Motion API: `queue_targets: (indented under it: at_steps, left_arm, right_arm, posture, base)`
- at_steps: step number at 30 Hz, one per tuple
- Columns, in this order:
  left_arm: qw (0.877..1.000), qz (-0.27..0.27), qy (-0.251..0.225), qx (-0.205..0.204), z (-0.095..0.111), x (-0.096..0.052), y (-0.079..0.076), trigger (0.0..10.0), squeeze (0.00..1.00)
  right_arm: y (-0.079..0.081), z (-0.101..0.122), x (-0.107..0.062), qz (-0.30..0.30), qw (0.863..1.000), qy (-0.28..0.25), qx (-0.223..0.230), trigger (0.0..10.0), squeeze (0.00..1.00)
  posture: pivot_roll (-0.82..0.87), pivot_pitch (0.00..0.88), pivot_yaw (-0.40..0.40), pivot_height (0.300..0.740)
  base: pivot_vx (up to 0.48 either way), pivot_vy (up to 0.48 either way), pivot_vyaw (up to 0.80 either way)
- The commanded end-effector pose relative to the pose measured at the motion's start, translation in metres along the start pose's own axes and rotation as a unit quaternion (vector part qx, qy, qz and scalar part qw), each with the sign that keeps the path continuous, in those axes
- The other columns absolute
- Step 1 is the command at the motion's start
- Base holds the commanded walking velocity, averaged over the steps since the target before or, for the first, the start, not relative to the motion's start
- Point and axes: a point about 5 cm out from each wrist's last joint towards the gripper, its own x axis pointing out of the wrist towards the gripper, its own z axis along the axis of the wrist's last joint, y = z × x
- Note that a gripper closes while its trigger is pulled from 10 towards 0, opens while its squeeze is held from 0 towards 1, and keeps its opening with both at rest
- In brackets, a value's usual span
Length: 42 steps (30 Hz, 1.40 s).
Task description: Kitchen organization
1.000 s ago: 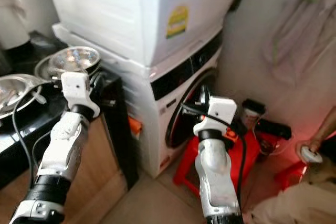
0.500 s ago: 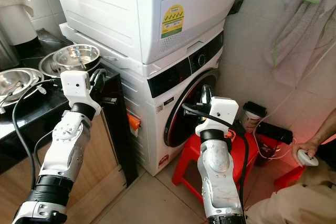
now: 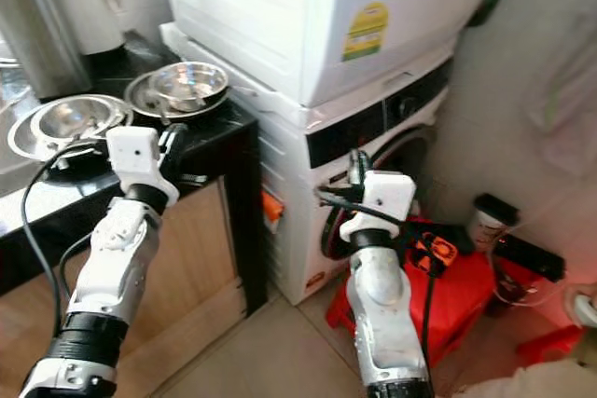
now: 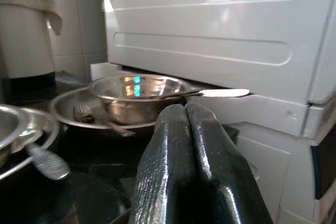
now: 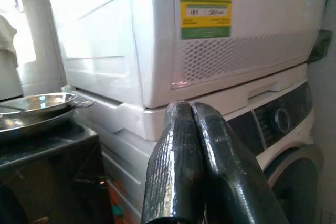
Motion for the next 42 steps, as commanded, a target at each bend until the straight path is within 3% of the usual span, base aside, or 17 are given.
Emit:
queue_targets:
  at_steps: [1, 15, 24, 42]
  left_arm:
    - [1.000, -0.010, -0.011, 0.014, 0.0044, 0.0023, -0.0049, 10.0, 0.00]
    - [1.000, -0.012, -0.011, 0.015, 0.0044, 0.0034, -0.0065, 10.0, 0.00]
    - [1.000, -0.014, -0.008, 0.002, 0.0037, 0.0037, -0.0085, 10.0, 0.00]
    - [1.000, -0.025, -0.005, -0.001, 0.0035, 0.0067, -0.0094, 10.0, 0.00]
  right_arm:
    - [-0.0027, 0.0015, 0.0006, -0.005, 1.000, -0.004, 0.000, 10.0, 0.00]
    - [-0.0032, 0.0010, 0.0015, -0.004, 1.000, -0.003, -0.003, 10.0, 0.00]
    - [-0.0035, -0.0004, 0.0019, -0.004, 1.000, 0.000, -0.001, 10.0, 0.00]
    - [-0.0020, 0.0005, 0.0023, -0.007, 1.000, -0.006, -0.003, 10.0, 0.00]
  posture:
    - [-0.10, 0.000, -0.015, 0.740]
    - [-0.10, 0.000, -0.017, 0.740]
    - [-0.10, 0.000, -0.018, 0.740]
    - [-0.10, 0.000, 0.000, 0.740]
  base:
    - [0.000, -0.469, 0.00]
    - [0.000, -0.472, 0.00]
    - [0.000, -0.175, 0.00]
    - [0.000, 0.477, 0.10]
